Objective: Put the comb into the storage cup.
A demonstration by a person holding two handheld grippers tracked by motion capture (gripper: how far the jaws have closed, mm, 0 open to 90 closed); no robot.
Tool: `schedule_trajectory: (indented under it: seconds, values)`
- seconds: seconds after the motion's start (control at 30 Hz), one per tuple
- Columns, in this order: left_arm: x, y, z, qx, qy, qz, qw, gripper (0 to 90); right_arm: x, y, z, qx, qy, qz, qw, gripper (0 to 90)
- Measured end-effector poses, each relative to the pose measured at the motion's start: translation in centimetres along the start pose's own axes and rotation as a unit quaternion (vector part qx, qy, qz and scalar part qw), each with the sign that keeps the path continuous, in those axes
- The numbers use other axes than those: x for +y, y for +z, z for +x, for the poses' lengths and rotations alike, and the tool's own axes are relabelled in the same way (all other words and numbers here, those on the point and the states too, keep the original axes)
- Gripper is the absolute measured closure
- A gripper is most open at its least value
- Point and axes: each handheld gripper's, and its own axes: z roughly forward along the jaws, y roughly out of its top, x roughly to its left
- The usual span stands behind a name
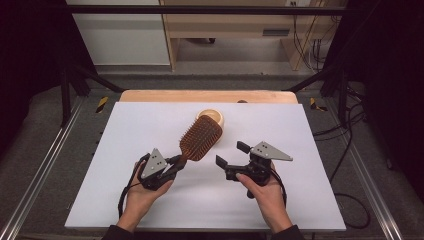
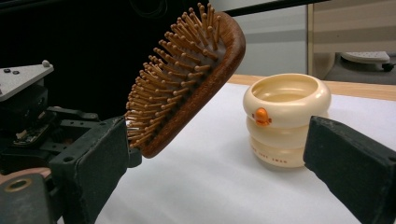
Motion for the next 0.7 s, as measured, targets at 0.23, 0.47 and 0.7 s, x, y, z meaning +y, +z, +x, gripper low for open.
schedule_trajectory:
  seconds: [0.23,0.47,0.7]
  values:
    - [0.1,-0.3,0.0,0.004,-0.002,-0.013,0.9999,72.2,0.5,0.6,0.5,0.010,0.003,0.002,0.9999,7.1]
    - [0.2,-0.2,-0.5,-0.003,0.009,-0.018,0.9998,72.2,1.1,1.2,1.3,0.016,-0.002,0.001,0.9999,7.1]
    - [0.4,-0.1,-1.0,-0.008,0.016,-0.021,0.9996,72.2,1.5,2.3,2.1,0.032,0.005,0.003,0.9995,7.2]
